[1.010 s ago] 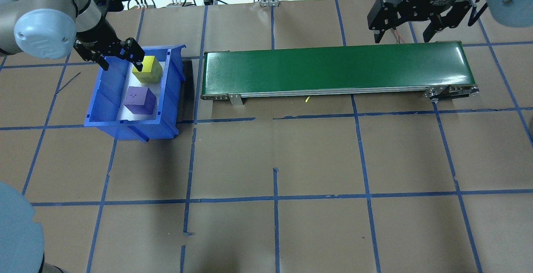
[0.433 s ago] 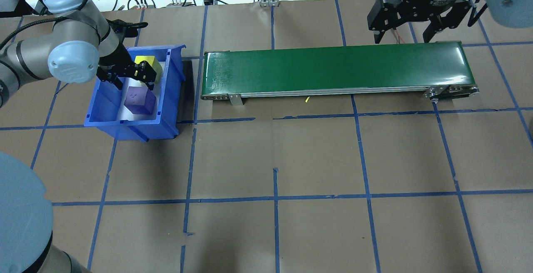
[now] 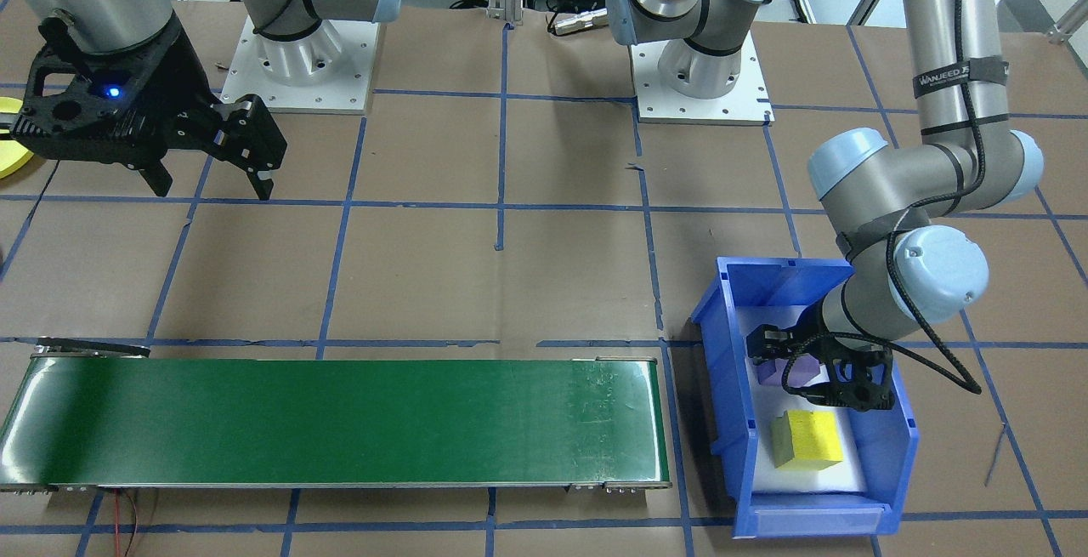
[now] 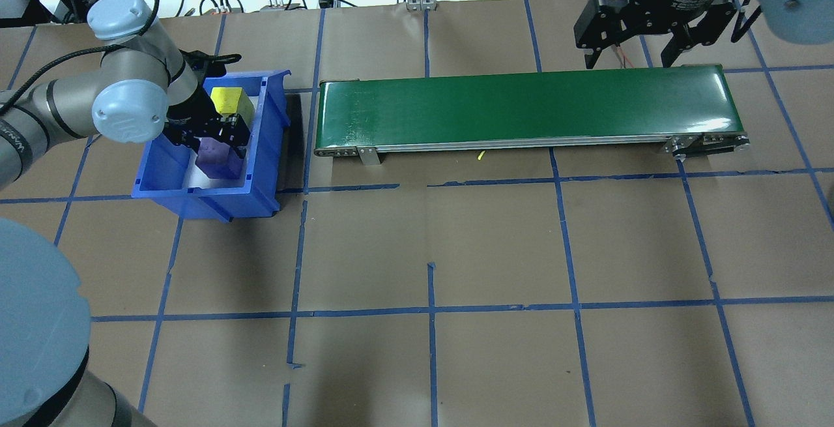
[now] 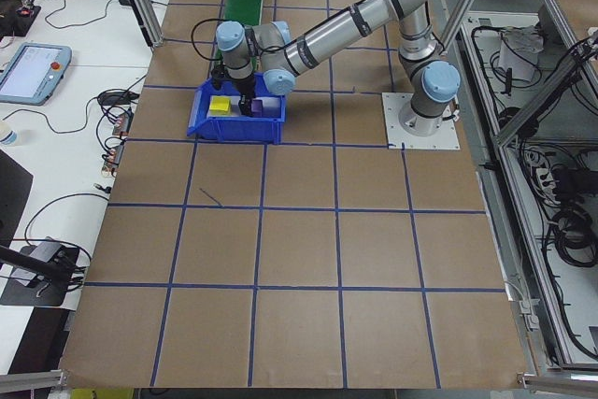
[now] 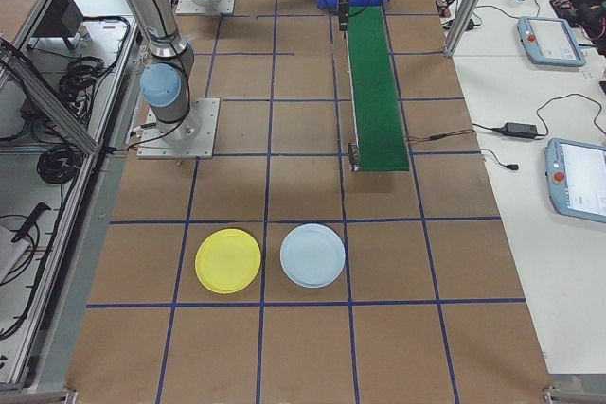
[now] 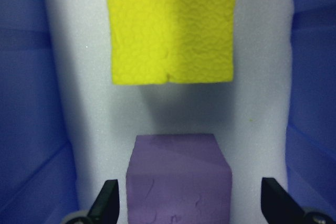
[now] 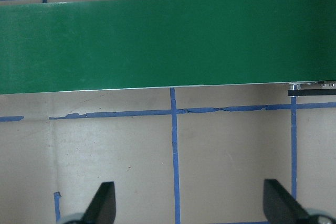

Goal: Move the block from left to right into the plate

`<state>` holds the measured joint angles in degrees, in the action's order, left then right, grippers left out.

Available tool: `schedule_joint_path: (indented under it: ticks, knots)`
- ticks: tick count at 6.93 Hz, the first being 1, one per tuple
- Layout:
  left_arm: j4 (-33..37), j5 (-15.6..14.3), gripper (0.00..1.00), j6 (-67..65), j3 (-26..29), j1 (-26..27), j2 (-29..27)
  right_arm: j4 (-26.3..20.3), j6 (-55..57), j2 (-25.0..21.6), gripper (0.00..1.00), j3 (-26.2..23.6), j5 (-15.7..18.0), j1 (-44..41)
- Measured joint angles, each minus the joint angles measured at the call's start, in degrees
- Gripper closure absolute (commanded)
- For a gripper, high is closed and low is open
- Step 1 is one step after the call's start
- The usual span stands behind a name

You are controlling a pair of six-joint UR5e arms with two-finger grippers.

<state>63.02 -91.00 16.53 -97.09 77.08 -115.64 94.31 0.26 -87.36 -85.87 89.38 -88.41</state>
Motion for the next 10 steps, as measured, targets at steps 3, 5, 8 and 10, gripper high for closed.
schedule_joint_path:
  ticks: [3,5,8,10]
  knots:
    - [4.3,-0.38,0.69,-2.09,1.09,0.05,3.01,0.0,0.0,0.0,0.0,0.0,0.0,-0.01]
    - [10.17,-0.46,0.69,-3.41,4.36,0.76,8.08,0.0,0.0,-0.01,0.0,0.0,0.0,-0.01]
    - [16.39,-1.37,0.71,-11.54,13.82,6.96,9.62,0.0,0.0,0.0,0.0,0.0,0.0,-0.01]
    - [11.89,1.93,0.72,-20.45,15.06,14.07,7.24,0.0,0.0,0.0,0.0,-0.01,0.0,-0.01]
